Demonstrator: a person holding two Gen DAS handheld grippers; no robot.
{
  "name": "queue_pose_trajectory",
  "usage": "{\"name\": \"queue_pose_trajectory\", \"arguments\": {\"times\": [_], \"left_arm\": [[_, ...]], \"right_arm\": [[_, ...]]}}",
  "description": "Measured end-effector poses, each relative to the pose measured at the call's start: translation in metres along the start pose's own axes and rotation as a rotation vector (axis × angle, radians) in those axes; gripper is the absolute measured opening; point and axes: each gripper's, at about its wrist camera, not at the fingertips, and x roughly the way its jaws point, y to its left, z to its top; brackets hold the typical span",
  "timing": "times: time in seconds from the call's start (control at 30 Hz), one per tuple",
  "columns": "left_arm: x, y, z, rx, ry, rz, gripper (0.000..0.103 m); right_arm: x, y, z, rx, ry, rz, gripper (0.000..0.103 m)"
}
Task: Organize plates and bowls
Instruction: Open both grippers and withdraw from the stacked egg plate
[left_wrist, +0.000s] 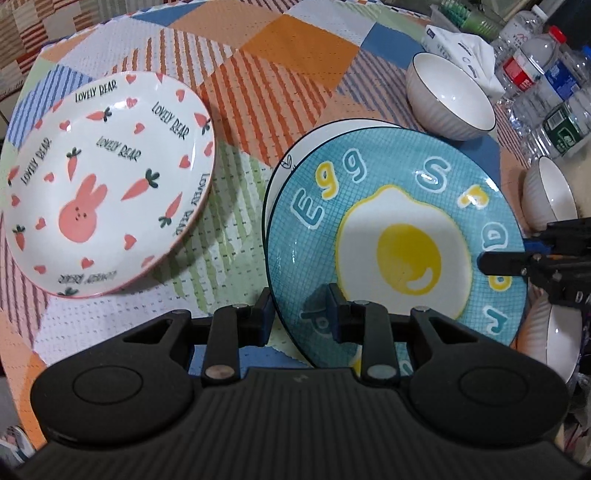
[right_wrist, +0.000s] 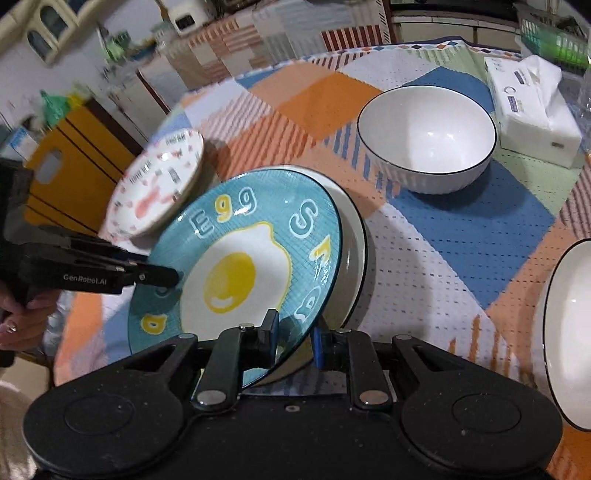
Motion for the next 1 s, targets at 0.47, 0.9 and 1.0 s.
{"name": "queue_pose_trajectory", "arguments": {"times": [0.47,0.9,1.0], "left_arm": [[0.003,-0.007,-0.002,0.023,0.001,0.039,0.026],[-0.018,-0.008,-0.004,-0.005,-0.004,0.018,0.025],[-0.034,-0.014,-0.007,0.008,-0.019,0.017,0.025]], "right_arm": [[0.013,0.04,0.01,-0.137,0.061,-0.316,0.036],[0.008,0.05,-0.001,-0.205,-0.057,-0.412,0.033],[-0.003,0.064,-0.008,-0.278,-0.124,-0.438,0.033]]}}
